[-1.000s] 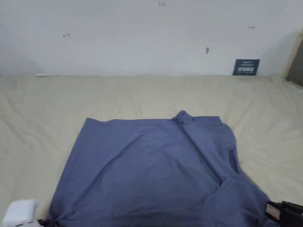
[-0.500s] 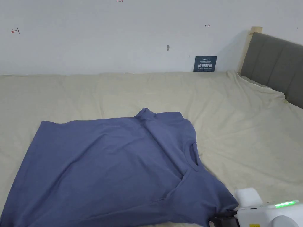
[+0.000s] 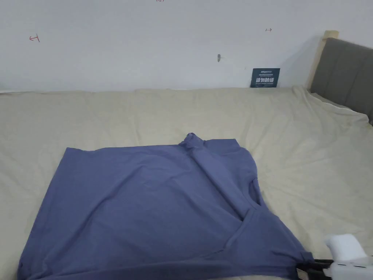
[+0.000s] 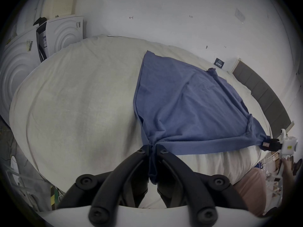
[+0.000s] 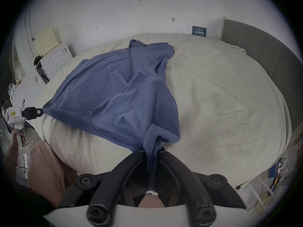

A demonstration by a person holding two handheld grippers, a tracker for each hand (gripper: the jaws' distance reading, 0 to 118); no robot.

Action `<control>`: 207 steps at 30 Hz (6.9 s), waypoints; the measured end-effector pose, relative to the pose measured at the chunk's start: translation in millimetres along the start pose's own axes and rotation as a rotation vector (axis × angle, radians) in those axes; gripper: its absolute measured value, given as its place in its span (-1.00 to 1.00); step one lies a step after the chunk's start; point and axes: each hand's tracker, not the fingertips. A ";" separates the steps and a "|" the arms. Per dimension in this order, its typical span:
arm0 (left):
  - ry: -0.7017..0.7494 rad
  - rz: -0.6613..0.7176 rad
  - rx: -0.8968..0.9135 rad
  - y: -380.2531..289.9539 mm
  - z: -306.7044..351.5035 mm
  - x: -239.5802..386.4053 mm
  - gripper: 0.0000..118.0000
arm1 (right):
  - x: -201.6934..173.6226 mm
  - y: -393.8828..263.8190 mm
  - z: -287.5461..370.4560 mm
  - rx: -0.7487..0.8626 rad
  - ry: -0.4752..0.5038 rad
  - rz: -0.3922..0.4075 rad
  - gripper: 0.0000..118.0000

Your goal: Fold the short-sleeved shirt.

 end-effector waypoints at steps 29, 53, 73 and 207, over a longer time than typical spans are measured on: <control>0.002 0.169 -0.183 179.5 -161.4 -11.7 -0.81 | -6.1 241.3 -163.6 -0.197 -0.104 -0.184 -0.72; -0.013 -0.155 0.355 38.6 23.7 35.5 -1.00 | -73.9 61.7 38.6 0.588 0.080 -0.160 -1.00; 0.023 -0.017 -0.069 119.6 -60.4 -21.5 -0.42 | -92.1 48.5 46.0 0.487 0.189 -0.137 -1.00; 0.047 -0.166 -0.310 257.7 -257.4 1.9 0.87 | -75.9 112.9 -28.9 0.192 0.278 -0.119 -1.00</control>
